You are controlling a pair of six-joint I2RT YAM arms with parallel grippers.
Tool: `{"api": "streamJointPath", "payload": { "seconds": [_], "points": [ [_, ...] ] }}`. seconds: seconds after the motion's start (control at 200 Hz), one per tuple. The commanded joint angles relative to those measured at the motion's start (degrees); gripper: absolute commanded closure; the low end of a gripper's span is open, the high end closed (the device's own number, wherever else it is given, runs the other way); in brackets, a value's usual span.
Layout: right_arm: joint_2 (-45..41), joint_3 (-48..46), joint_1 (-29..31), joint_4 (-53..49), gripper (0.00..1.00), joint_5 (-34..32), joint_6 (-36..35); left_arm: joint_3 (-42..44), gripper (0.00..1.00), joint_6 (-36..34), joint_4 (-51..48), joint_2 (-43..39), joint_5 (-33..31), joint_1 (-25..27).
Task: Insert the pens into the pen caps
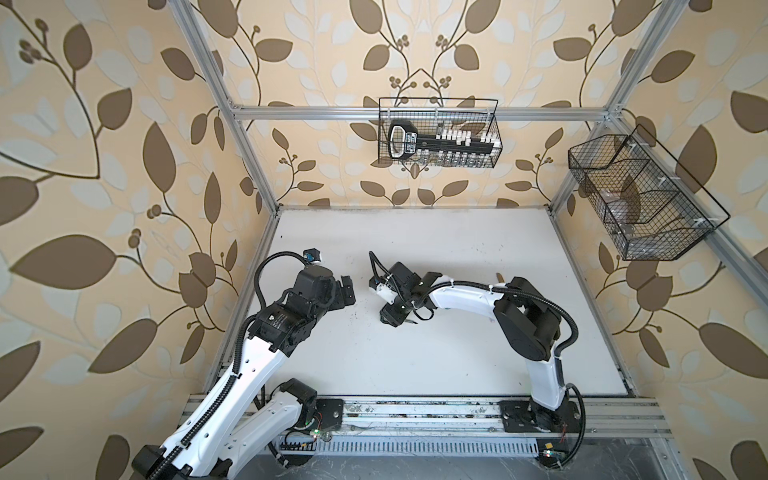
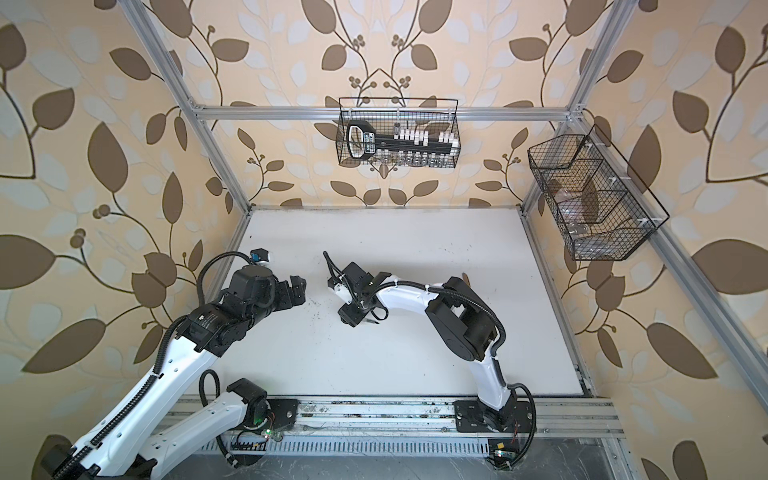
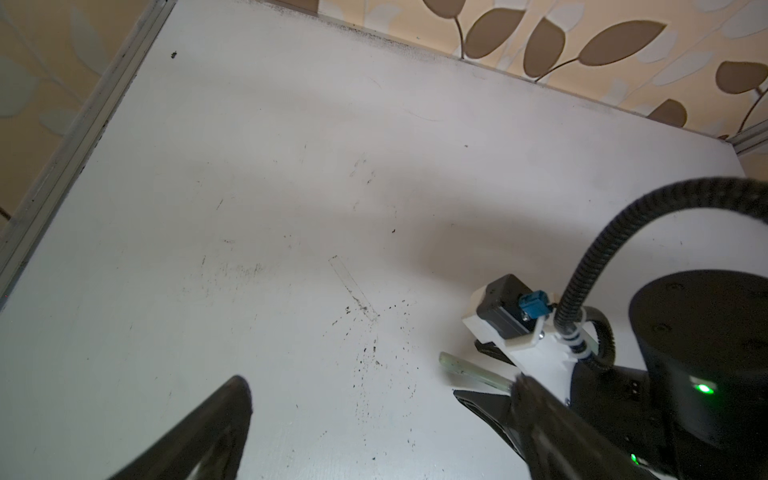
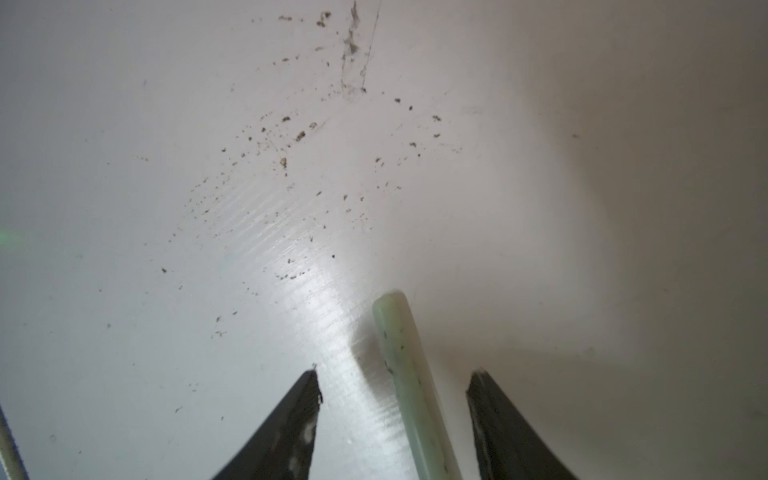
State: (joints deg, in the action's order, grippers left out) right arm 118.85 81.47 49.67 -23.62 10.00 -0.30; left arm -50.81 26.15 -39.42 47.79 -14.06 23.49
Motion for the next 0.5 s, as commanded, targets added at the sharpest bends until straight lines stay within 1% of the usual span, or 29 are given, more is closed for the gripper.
{"api": "streamJointPath", "payload": {
  "seconds": [0.0, 0.185, 0.315, 0.495],
  "points": [
    [1.98, 2.79, 0.17, -2.16, 0.41, 2.74, -2.33, -0.06, 0.01, 1.06, -0.42, 0.05, -1.52, -0.81],
    [2.71, 3.34, 1.00, -4.51, 0.41, 6.74, -4.42, -0.01, 0.01, 0.43, 0.35, 0.80, -0.99, -0.99],
    [2.53, 2.57, 2.12, -6.19, 0.41, 7.24, -5.58, 0.29, 0.01, 0.38, 1.30, 1.53, -0.46, -0.99],
    [0.30, -0.81, 2.87, -7.75, 0.48, 7.08, -6.26, 0.97, 0.01, 0.30, 2.05, 2.43, -0.13, -1.07]
  ]
}}
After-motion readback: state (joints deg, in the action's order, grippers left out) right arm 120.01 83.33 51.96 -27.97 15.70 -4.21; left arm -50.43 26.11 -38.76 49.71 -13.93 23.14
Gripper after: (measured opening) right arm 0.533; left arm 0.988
